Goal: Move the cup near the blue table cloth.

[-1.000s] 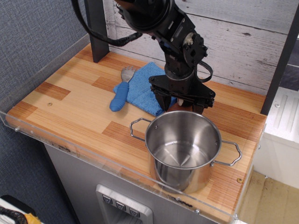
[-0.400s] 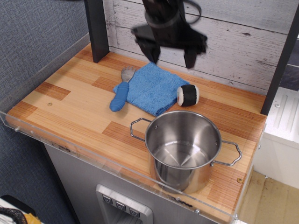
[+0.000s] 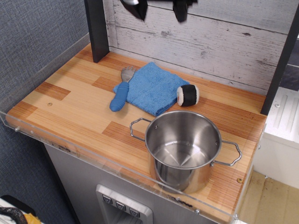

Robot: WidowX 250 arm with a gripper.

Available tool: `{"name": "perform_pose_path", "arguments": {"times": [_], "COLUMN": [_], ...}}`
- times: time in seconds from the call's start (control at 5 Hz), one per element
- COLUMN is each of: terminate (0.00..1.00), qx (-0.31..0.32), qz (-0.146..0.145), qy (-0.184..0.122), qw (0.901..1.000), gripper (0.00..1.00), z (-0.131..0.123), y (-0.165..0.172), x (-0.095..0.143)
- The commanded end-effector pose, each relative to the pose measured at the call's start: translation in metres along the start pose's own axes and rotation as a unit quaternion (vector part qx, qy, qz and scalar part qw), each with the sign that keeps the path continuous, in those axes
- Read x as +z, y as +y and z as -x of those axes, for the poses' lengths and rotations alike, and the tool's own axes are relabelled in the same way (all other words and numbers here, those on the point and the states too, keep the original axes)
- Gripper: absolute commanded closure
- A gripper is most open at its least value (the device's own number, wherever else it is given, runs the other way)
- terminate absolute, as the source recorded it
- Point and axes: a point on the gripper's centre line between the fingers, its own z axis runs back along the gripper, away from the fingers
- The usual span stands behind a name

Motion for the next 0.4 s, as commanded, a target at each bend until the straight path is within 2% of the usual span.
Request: {"name": "perform_pose_path", "arguments": {"times": [0.0,0.2], "terminate": [0.00,1.00], "qx": [0.013,0.013], "qz": [-0.003,-0.003], "qy": [-0.049,-0.049], "qw": [0.9987,0.9987], "gripper": [0.00,0.00], "z": [-0.0050,-0.0050], "y": [0.0109,0.0109], "x": [0.0328,0.0328]}}
